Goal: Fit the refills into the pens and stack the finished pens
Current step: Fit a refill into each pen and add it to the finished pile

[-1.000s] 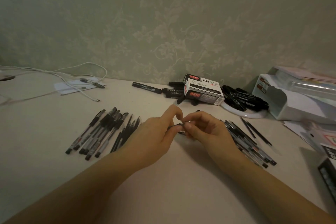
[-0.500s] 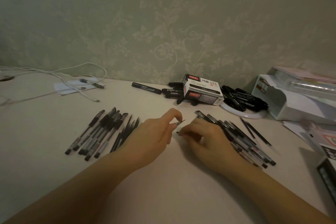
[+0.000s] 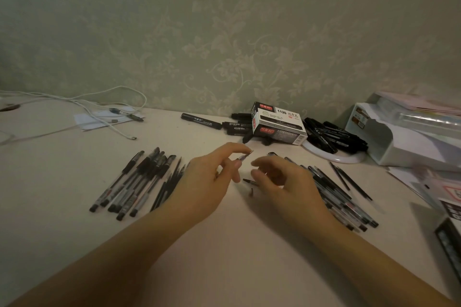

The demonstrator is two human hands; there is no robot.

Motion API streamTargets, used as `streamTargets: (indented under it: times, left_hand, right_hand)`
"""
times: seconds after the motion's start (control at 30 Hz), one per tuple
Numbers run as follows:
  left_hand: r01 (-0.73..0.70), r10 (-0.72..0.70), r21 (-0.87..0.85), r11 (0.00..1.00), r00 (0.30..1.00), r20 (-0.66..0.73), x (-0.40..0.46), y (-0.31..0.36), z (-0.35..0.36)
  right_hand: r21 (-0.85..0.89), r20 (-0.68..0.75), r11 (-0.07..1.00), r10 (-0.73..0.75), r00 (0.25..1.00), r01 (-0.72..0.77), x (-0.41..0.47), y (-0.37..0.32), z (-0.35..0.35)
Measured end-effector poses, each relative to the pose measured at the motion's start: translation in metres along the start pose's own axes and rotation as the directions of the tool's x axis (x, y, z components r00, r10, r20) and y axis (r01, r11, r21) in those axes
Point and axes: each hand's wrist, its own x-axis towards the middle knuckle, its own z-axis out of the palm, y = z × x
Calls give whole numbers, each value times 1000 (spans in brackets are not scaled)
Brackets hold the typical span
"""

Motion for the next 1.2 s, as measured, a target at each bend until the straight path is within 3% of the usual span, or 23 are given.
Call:
streamTargets:
  times: [0.07, 0.13, 0.37, 0.47, 0.53, 0.63, 0.7, 0.73, 0.8, 0.87, 1.07, 1.2]
  left_hand:
    - [1, -1, -82, 997, 1000, 0, -1, 1, 1]
    - [6, -3, -105, 994, 1000, 25, -2, 2, 4]
    - [-56, 60, -45, 997, 994, 93, -4, 1, 9]
    - [-54, 51, 25, 998, 993, 111, -5, 1, 9]
    - [-50, 43, 75, 996, 995, 92, -4, -1, 7]
    - [-37, 30, 133, 990, 998, 57, -4, -4, 5]
    - [-35, 27, 160, 987, 998, 49, -4, -5, 5]
    - [-34, 26, 173, 984, 999, 45, -3, -5, 5]
    - [-27, 22, 193, 981, 999, 26, -3, -6, 5]
    - [-14, 13, 202, 979, 1000, 5, -3, -7, 5]
    - [35, -20, 240, 970, 998, -65, -1, -12, 3]
    - [107, -81, 274, 956, 991, -105, 1, -16, -3]
  right_hand:
    - [335, 105, 924, 159, 982, -185, 1, -5, -1]
    - [525, 228, 798, 202, 953, -295, 1, -7, -1]
    - [749, 269, 539, 286, 920, -386, 3, 0, 0]
    - [797, 175, 510, 316, 932, -323, 7, 0, -1]
    - [794, -56, 579, 376, 925, -187, 13, 1, -9]
    - [561, -393, 827, 299, 870, -31, 20, 6, -32]
    - [165, -449, 984, 140, 882, -72, 22, 16, -45]
    - [-55, -420, 992, 77, 904, -110, 23, 23, -49]
    - [-355, -357, 917, 44, 933, -180, 22, 36, -55]
    - [-498, -338, 826, 97, 936, -265, 19, 43, -57]
    - [-618, -318, 698, 198, 927, -361, 18, 45, -61]
    - [-634, -287, 673, 255, 924, -382, 17, 46, -61]
